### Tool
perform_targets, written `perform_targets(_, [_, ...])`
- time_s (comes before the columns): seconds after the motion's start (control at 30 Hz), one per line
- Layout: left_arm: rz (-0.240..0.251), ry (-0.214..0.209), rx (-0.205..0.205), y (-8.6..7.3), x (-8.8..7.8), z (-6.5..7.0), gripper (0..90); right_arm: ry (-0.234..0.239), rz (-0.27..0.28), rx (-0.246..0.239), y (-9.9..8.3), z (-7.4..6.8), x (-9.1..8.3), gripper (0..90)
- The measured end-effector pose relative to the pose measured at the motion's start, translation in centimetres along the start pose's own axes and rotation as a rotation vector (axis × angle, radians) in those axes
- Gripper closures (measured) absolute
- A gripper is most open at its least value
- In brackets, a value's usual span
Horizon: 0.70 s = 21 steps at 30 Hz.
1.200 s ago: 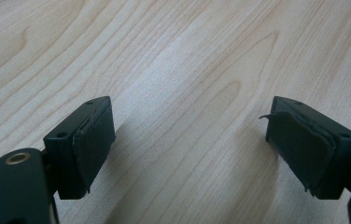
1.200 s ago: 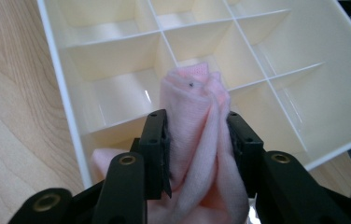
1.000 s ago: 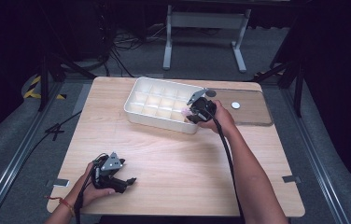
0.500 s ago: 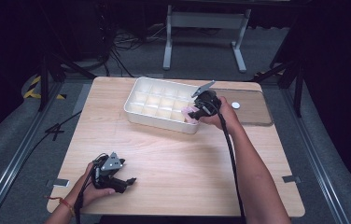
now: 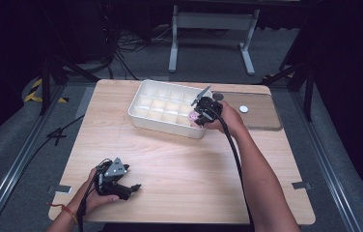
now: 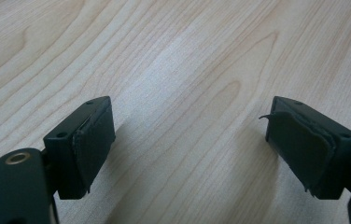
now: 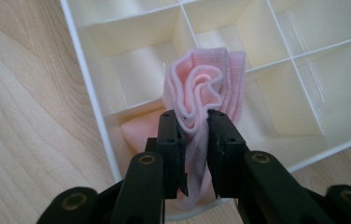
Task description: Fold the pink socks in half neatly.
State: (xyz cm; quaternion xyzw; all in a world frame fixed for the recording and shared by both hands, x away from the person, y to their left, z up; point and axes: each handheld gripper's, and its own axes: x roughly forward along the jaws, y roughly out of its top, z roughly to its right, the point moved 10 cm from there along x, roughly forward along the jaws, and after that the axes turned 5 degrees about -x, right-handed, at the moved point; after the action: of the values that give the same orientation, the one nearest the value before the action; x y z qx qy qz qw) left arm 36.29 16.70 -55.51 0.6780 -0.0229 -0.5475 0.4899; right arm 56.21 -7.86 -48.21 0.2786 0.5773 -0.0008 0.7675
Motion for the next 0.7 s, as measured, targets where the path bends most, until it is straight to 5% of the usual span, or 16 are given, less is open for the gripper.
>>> perform_targets(0.3, [-0.001,0.001,0.001,0.0,0.0,0.0,15.9,-0.006,-0.016,0.012,-0.3,0.2,0.0,70.1])
perform_targets(0.53, [0.0,0.0,0.0,0.0,0.0,0.0,15.9,0.001,0.081,0.083,1.1,0.7,-1.8,56.0])
perform_targets(0.7, [0.0,0.0,0.0,0.0,0.0,0.0,15.9,-0.006,0.043,0.106,0.8,0.9,-1.0,58.8])
